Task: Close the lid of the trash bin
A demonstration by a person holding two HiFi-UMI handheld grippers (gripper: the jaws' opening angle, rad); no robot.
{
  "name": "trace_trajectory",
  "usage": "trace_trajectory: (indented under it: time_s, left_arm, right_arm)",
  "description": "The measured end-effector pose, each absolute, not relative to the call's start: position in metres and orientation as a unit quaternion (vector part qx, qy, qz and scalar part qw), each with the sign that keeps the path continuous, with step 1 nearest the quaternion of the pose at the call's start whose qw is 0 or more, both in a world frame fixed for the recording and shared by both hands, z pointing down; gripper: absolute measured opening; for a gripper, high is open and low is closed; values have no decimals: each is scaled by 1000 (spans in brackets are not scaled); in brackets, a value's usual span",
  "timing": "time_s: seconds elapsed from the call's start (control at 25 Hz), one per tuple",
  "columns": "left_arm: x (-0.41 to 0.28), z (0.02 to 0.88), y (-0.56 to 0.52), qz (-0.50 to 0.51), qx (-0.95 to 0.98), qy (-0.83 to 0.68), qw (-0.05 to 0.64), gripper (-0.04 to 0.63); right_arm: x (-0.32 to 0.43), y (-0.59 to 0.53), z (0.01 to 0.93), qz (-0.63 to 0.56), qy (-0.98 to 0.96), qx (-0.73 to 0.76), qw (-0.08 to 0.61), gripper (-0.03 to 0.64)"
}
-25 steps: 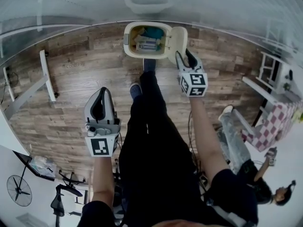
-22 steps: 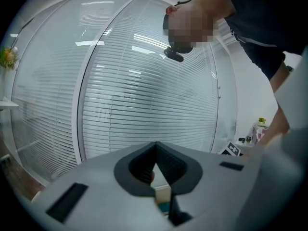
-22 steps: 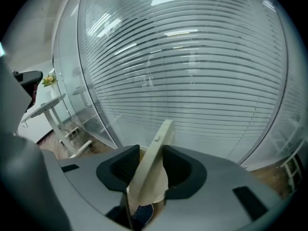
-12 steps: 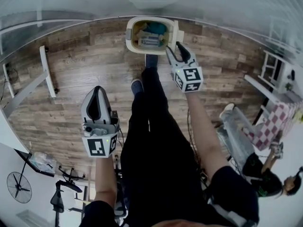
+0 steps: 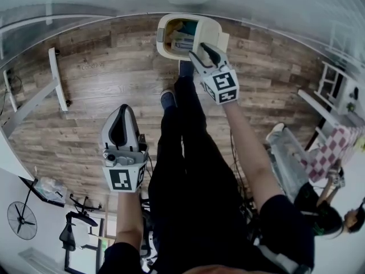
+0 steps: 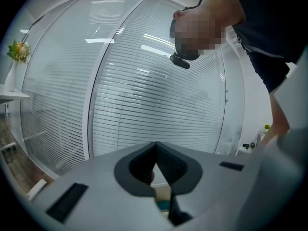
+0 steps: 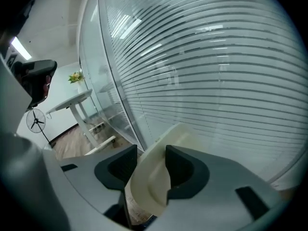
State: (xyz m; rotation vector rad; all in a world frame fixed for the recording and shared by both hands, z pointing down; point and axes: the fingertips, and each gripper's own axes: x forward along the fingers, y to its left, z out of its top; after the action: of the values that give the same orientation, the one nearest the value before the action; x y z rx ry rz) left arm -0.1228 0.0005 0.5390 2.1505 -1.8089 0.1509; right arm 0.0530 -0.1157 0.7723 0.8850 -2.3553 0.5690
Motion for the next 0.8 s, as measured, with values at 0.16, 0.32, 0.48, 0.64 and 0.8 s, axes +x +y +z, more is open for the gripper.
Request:
trace_trajectory:
  time_s: [0.16,0.32,0.48,0.64,0.8]
  left_arm:
    - [-126,540,2,53,750,-638,163,6]
    - [-130,545,8,52,748,-640,167,6]
    - [-134,550,9,59,741,-647,168,6]
    - [-136,552,8,58,735,-655,168,6]
    - [-143,563,17,63,729,-659,174,6]
  right_arm:
    - [40,-116,781,229,-881,316,268,175]
    - [28,-118,789,255,-881,307,255,152]
    - [14,-117,800,248,-884,291,269,149]
    - [6,-117,809,247,-887,281,273,143]
    - [-4,-118,822,253,-886,275,274,132]
